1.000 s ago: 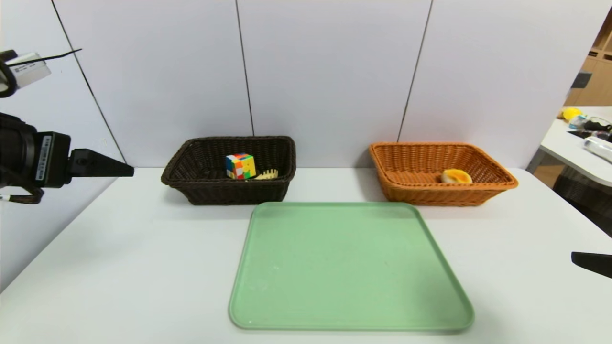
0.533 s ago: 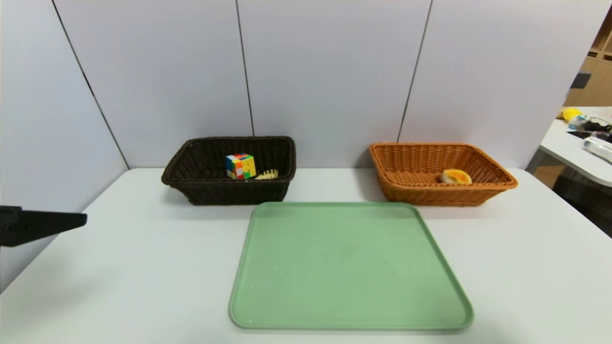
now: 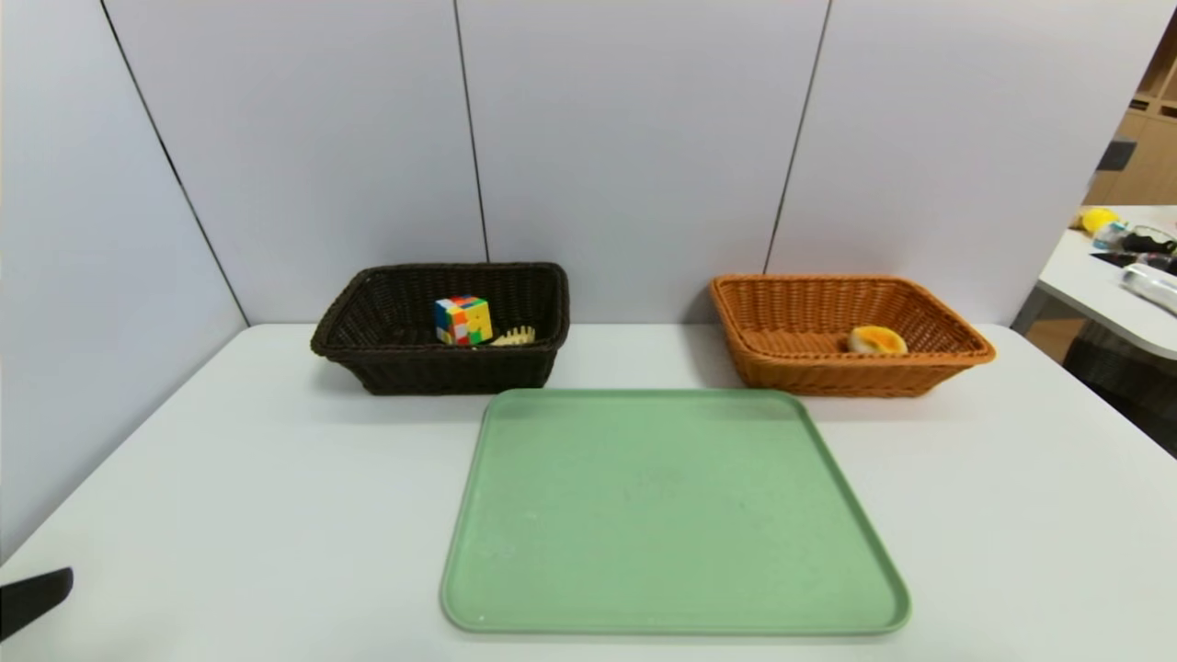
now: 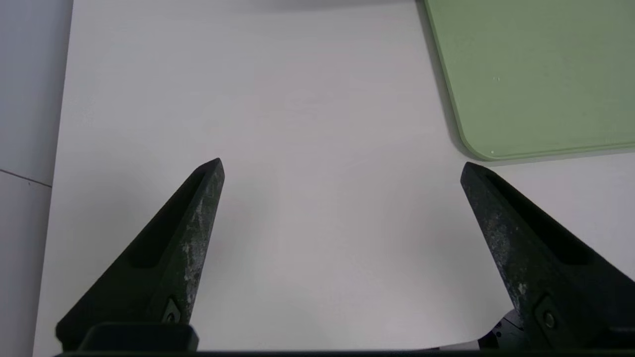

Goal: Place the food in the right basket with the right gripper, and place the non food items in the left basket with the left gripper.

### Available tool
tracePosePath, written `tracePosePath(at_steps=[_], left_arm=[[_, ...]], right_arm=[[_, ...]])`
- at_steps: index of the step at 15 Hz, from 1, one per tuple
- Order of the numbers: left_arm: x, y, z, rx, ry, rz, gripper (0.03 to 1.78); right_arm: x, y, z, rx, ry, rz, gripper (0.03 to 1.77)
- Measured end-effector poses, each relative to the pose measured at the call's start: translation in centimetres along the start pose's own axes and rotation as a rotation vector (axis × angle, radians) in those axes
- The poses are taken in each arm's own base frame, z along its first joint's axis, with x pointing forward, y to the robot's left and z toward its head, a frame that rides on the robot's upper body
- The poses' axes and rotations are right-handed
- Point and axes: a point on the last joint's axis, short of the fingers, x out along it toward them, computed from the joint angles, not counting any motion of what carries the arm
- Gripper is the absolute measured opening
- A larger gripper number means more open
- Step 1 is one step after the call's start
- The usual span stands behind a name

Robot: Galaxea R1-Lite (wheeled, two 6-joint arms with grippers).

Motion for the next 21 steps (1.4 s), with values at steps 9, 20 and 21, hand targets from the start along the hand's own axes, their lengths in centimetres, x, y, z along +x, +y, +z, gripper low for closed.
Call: tracePosePath(at_steps=[9, 20, 21], left_arm=[[-2.1, -0.1, -7.7, 0.015, -0.069, 0.018, 1.69], [-1.2, -0.1, -13.4, 0.042, -0.168, 0.051, 1.69], [-0.6, 0.0, -13.9, 0.047, -0.198, 0.056, 1.69]], right_arm=[[-3.0, 1.0, -3.8, -0.017, -0.057, 0.024, 1.70], [-3.0, 1.1, -8.1, -0.115, -0.207, 0.002, 1.70], [-2.5, 1.0, -8.4, -0.128, -0.247, -0.010, 1.70]])
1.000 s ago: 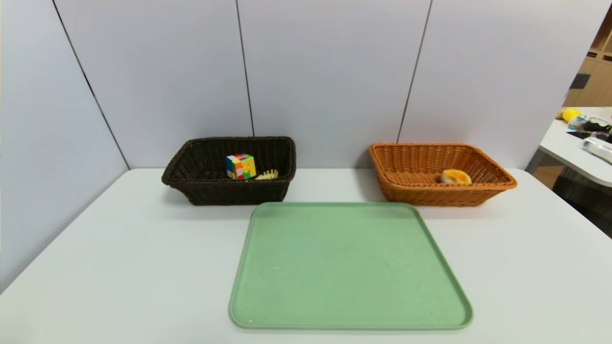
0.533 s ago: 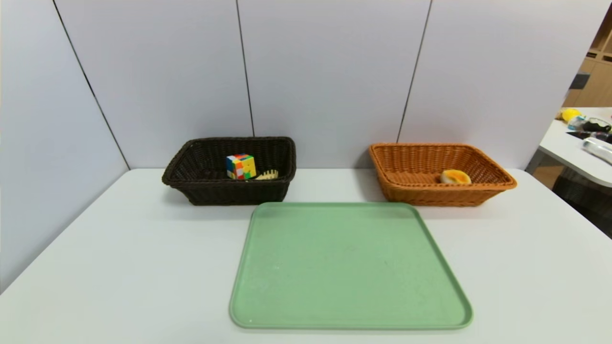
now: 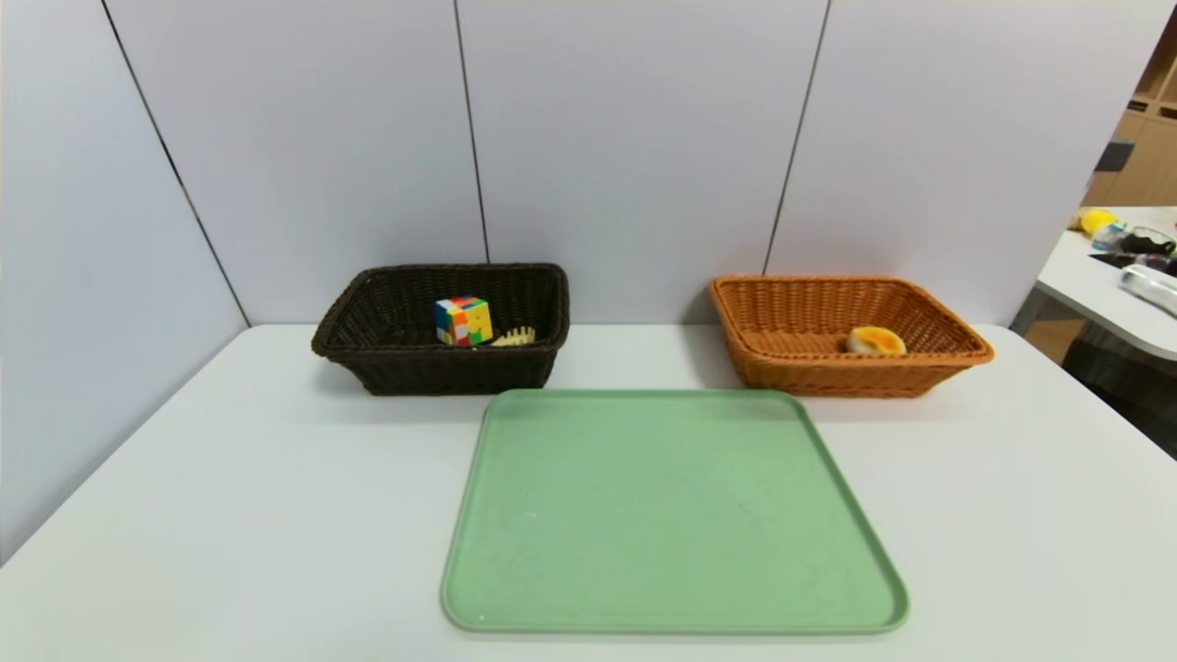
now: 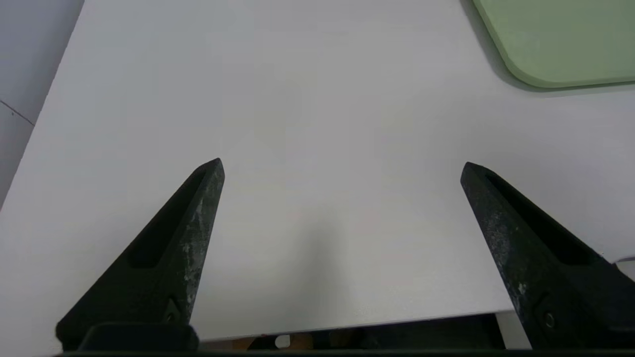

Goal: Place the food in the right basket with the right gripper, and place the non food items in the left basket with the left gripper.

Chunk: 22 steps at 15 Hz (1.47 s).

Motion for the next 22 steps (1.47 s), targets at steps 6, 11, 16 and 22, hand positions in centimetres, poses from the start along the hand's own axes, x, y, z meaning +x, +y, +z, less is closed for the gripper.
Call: tracePosePath(at_steps=[6, 11, 16, 22], left_arm=[[2.6, 0.1, -3.7, 0.066, -0.183, 0.006, 1.69], [2.8, 0.1, -4.6, 0.065, -0.248, 0.012, 1.69], [2.9, 0.2, -4.9, 0.056, -0.245, 0.028, 1.69], [3.5, 0.3, -5.3, 0.036, -0.272, 0.085, 1.69]], right_arm=[[2.2, -0.6, -3.8, -0.080, -0.152, -0.078, 1.70], [3.6, -0.9, -7.3, -0.169, -0.192, -0.117, 1.70], [4.4, -1.3, -8.9, -0.172, -0.235, -0.205, 1.70], [4.9, -1.6, -10.3, -0.109, -0.153, -0.283, 1.70]])
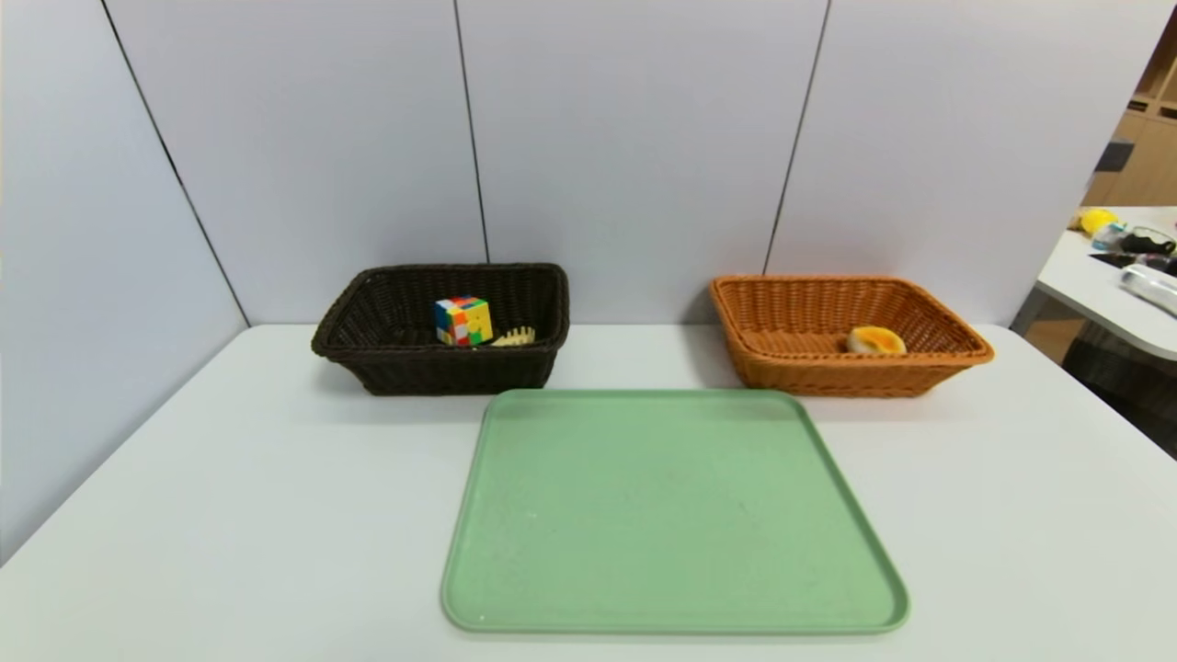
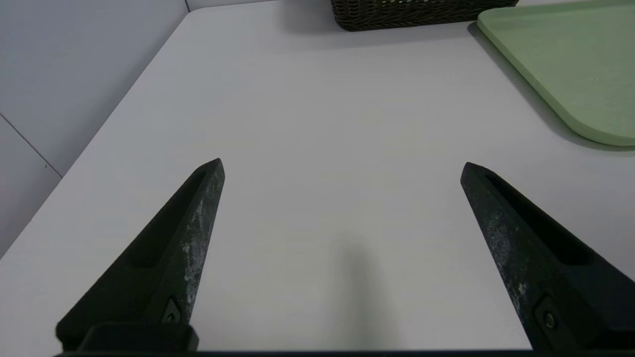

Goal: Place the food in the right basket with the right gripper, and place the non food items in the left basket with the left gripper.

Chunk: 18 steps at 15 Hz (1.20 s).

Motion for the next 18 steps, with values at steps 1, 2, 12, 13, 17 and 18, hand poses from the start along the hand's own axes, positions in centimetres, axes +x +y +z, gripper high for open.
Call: tracePosePath(at_steps=[1, 2, 12, 13, 17, 18], left_arm=[[0.01, 0.00, -0.05, -0.001, 0.001, 0.001, 1.69], [0.01, 0.00, -0.04, -0.004, 0.000, 0.001, 1.69], [0.04, 0.00, -0.11, -0.032, 0.003, 0.001, 1.69], [0.04, 0.00, -0.11, -0.032, 0.003, 0.001, 1.69], [0.04, 0.00, -0.11, -0.032, 0.002, 0.001, 1.69], [0.04, 0.00, -0.10, -0.032, 0.002, 0.000, 1.69]], right_arm=[[0.01, 0.00, -0.05, 0.011, 0.003, -0.002, 1.70], [0.01, 0.00, -0.06, 0.021, 0.003, -0.003, 1.70], [0.03, 0.00, -0.08, 0.030, 0.003, -0.005, 1.70], [0.02, 0.00, -0.09, 0.030, 0.003, -0.005, 1.70], [0.02, -0.01, -0.07, 0.029, 0.002, -0.004, 1.70], [0.02, -0.01, -0.06, 0.028, 0.001, -0.004, 1.70]])
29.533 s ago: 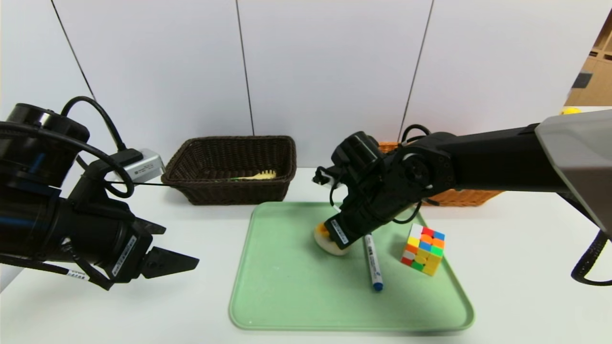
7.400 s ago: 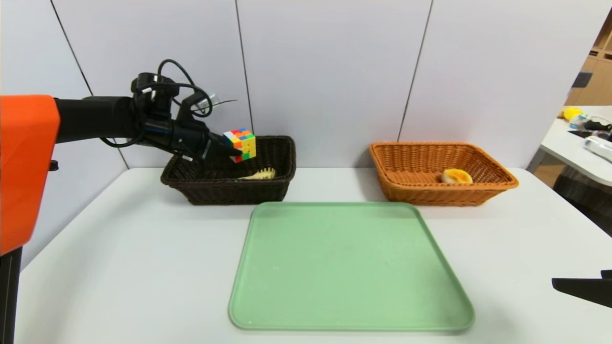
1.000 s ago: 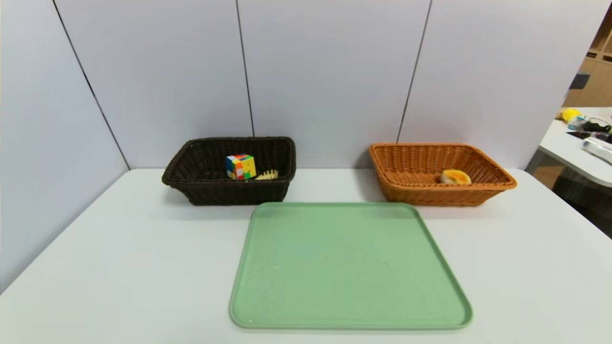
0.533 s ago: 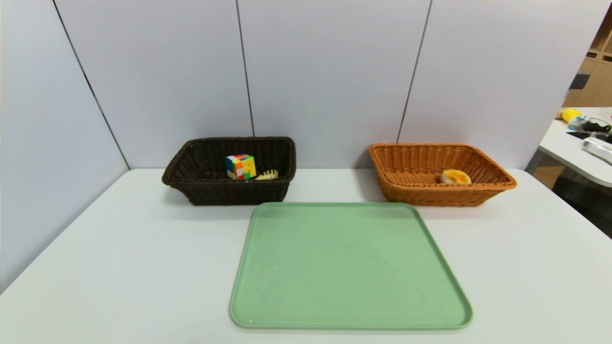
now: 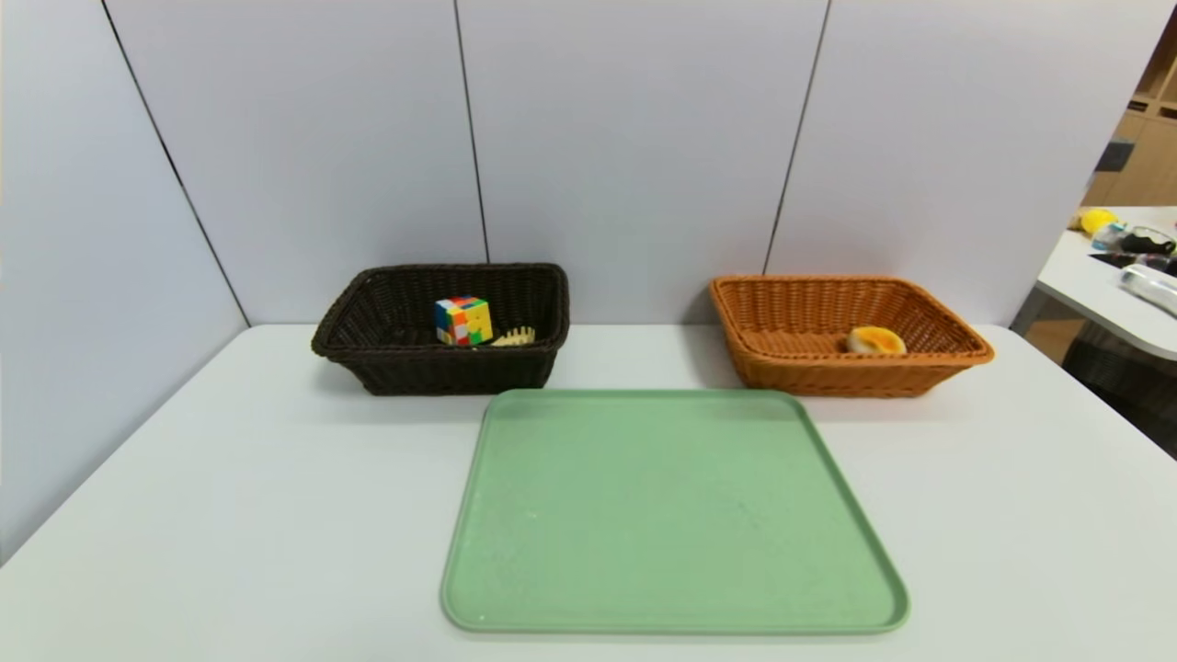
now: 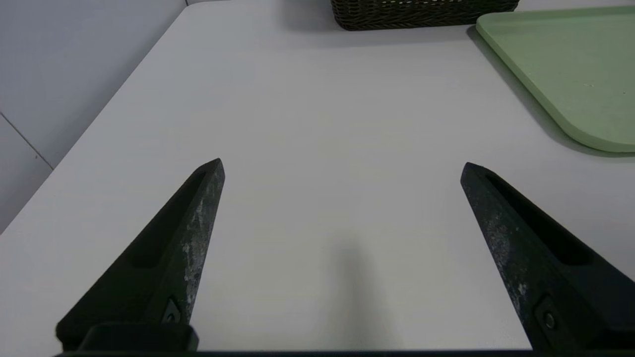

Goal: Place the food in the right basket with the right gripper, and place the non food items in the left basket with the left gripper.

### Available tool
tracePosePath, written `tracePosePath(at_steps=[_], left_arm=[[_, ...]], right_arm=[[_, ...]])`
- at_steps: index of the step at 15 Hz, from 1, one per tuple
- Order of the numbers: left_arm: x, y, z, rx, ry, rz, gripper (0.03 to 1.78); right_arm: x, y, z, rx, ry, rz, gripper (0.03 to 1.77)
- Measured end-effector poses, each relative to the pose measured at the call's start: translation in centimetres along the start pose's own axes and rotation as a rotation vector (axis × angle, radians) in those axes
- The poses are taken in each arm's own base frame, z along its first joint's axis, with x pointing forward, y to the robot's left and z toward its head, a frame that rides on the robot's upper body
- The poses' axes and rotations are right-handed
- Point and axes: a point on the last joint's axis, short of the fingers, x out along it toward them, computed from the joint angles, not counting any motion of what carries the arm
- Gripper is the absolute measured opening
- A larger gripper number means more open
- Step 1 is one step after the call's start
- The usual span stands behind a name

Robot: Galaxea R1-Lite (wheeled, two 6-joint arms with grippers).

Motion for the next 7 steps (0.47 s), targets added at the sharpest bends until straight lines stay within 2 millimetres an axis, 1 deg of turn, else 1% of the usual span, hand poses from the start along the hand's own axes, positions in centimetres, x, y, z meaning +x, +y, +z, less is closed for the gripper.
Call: tracePosePath(at_steps=[7], left_arm=[[0.00, 0.00, 0.00, 0.000, 0.000, 0.000, 1.69]], right_arm=[[-0.02, -0.01, 0.06, 0.003, 0.000, -0.001, 1.70]])
